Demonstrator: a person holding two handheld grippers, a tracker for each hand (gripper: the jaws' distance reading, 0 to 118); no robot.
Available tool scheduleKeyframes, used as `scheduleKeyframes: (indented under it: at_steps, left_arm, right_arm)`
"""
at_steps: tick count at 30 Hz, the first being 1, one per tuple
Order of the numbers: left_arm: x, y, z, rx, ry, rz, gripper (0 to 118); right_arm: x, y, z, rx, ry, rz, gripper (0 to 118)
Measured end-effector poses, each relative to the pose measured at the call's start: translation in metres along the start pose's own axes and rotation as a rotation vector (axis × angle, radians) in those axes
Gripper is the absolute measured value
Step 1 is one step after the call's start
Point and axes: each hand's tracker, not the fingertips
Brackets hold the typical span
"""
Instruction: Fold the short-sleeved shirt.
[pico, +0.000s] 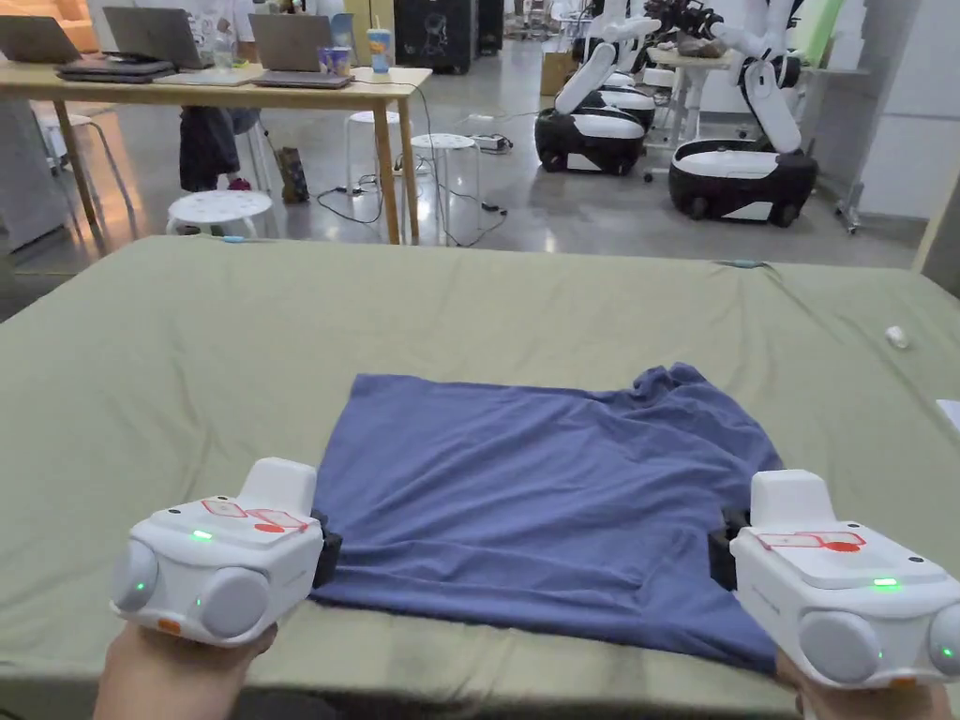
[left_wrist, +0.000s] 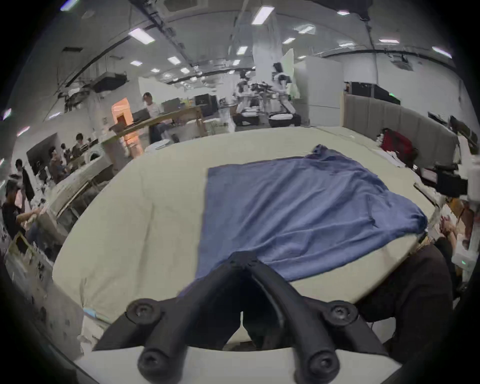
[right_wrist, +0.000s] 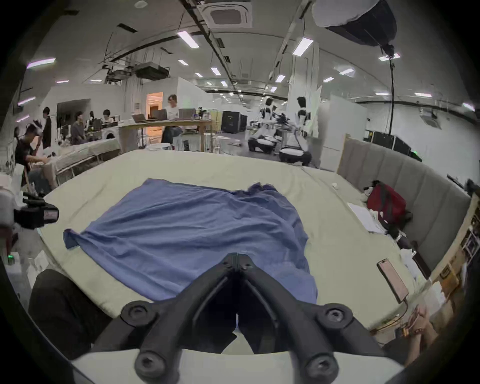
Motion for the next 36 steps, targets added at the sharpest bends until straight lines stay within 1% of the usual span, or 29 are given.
scheduleKeyframes:
  at_steps: [2,4,5,6,7,8,9,10,15,16,17,18,19,20,23,25,27,28,29,30,31,32,33,34,36]
  left_arm:
    - [-0.025,-0.009,-0.007,-0.043,0.059,0.051,0]
    - [-0.044,-0.020,-0.014,-0.081,0.073,0.066,0]
    - [-0.050,-0.029,-0.018,-0.087,0.070,0.066,16]
    - [-0.054,-0.033,-0.020,-0.097,0.073,0.070,45]
    - [-0.057,-0.038,-0.023,-0.107,0.067,0.073,85]
    - [-0.057,-0.043,-0.025,-0.117,0.053,0.076,103]
    - [-0.055,-0.048,-0.029,-0.126,0.043,0.074,107]
    - [-0.054,-0.051,-0.032,-0.125,0.034,0.070,102]
    - [-0.053,-0.055,-0.066,-0.160,0.010,0.071,96]
    - [-0.055,-0.055,-0.074,-0.172,-0.016,0.089,88]
    - [-0.057,-0.054,-0.080,-0.183,-0.041,0.104,76]
    - [-0.057,-0.053,-0.086,-0.197,-0.071,0.106,54]
    - [-0.056,-0.054,-0.092,-0.207,-0.088,0.082,2]
    - [-0.053,-0.054,-0.094,-0.208,-0.075,0.054,0]
    - [-0.047,-0.048,-0.089,-0.226,-0.069,0.034,0]
    - [-0.040,-0.045,-0.078,-0.203,-0.010,-0.012,0]
    - [-0.038,-0.042,-0.076,-0.212,-0.018,-0.003,0]
    - [-0.036,-0.040,-0.074,-0.211,-0.014,0.000,0]
    - [-0.034,-0.039,-0.072,-0.208,-0.003,-0.004,0]
    - [-0.032,-0.038,-0.071,-0.207,0.006,-0.009,0]
    - [-0.030,-0.037,-0.071,-0.208,0.006,-0.011,0]
    - [-0.030,-0.037,-0.070,-0.206,0.006,-0.006,0]
    - [-0.025,-0.035,-0.068,-0.204,0.009,-0.002,0]
    - [-0.024,-0.034,-0.067,-0.206,0.011,-0.005,0]
    - [-0.020,-0.035,-0.067,-0.207,0.022,-0.017,0]
  right_arm:
    - [-0.001,-0.004,0.001,-0.004,-0.012,0.013,0]
    - [0.001,-0.008,-0.002,-0.017,-0.011,0.000,0]
    - [0.002,-0.010,-0.003,-0.026,-0.010,-0.005,0]
    - [0.000,-0.011,-0.005,-0.033,-0.014,-0.003,0]
    - [-0.001,-0.012,-0.007,-0.044,-0.020,0.005,0]
    - [-0.001,-0.013,-0.009,-0.053,-0.023,0.018,0]
    - [-0.001,-0.014,-0.012,-0.056,-0.024,0.023,0]
    - [0.000,-0.015,-0.014,-0.062,-0.021,0.026,0]
    - [0.005,-0.016,-0.020,-0.093,-0.016,0.023,0]
    - [0.008,-0.017,-0.022,-0.099,-0.018,0.022,0]
    - [0.011,-0.018,-0.023,-0.102,-0.023,0.021,0]
    - [0.015,-0.019,-0.024,-0.109,-0.029,0.019,0]
    - [0.022,-0.024,-0.030,-0.117,-0.034,0.017,0]
    - [0.027,-0.027,-0.031,-0.125,-0.040,0.014,0]
    - [0.044,-0.035,-0.027,-0.144,-0.070,-0.009,0]
    - [0.058,-0.043,-0.024,-0.157,-0.086,-0.033,0]
    - [0.068,-0.050,-0.017,-0.155,-0.103,-0.065,1]
    - [0.075,-0.055,-0.015,-0.132,-0.104,-0.087,18]
    - [0.080,-0.062,-0.013,-0.123,-0.107,-0.102,51]
    - [0.083,-0.067,-0.015,-0.132,-0.105,-0.098,90]
    - [0.085,-0.074,-0.021,-0.179,-0.104,-0.082,118]
    - [0.085,-0.080,-0.023,-0.198,-0.102,-0.059,116]
    - [0.085,-0.085,-0.020,-0.157,-0.094,-0.045,110]
    - [0.085,-0.087,-0.022,-0.163,-0.094,-0.037,109]
    - [0.081,-0.089,-0.027,-0.234,-0.105,-0.031,109]
